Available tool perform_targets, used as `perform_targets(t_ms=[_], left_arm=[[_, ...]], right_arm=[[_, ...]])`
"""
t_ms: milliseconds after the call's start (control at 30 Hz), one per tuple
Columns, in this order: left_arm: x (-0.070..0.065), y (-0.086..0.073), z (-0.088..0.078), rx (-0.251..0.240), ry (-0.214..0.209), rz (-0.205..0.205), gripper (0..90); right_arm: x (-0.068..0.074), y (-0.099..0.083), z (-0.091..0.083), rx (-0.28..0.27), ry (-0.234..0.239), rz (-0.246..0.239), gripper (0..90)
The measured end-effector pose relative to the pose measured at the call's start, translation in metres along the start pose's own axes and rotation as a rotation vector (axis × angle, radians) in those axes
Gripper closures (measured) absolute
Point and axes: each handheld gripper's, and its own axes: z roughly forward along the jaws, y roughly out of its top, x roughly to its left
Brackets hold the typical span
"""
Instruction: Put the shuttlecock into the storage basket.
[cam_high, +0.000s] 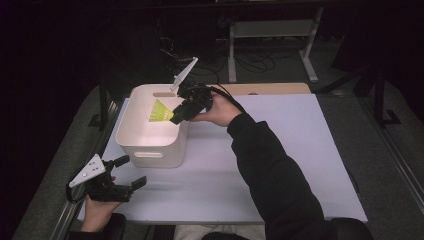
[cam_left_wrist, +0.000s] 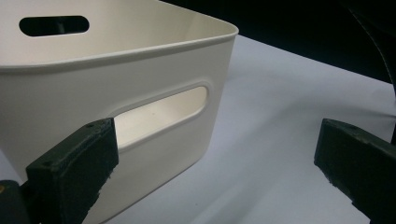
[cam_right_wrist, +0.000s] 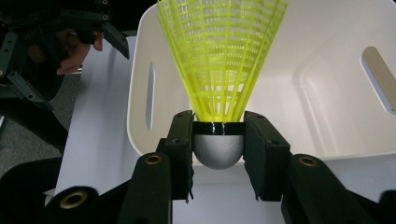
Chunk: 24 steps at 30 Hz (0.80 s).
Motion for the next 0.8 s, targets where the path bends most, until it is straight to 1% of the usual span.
perform_targets(t_ms=[367, 667, 800], left_arm=[[0.0, 0.0, 0.0, -0.003, 0.0, -0.002, 0.0], [0.0, 0.0, 0.0, -0.003, 0.0, -0.002, 0.0], [0.0, 0.0, 0.0, -0.003, -0.001, -0.001, 0.0]], right_arm=[[0.004, 0.006, 0.013, 0.007, 0.024, -0.012, 63.2], [0.003, 0.006, 0.025, 0.021, 0.043, -0.011, 63.2], [0.003, 0.007, 0.03, 0.017, 0.052, -0.017, 63.2]])
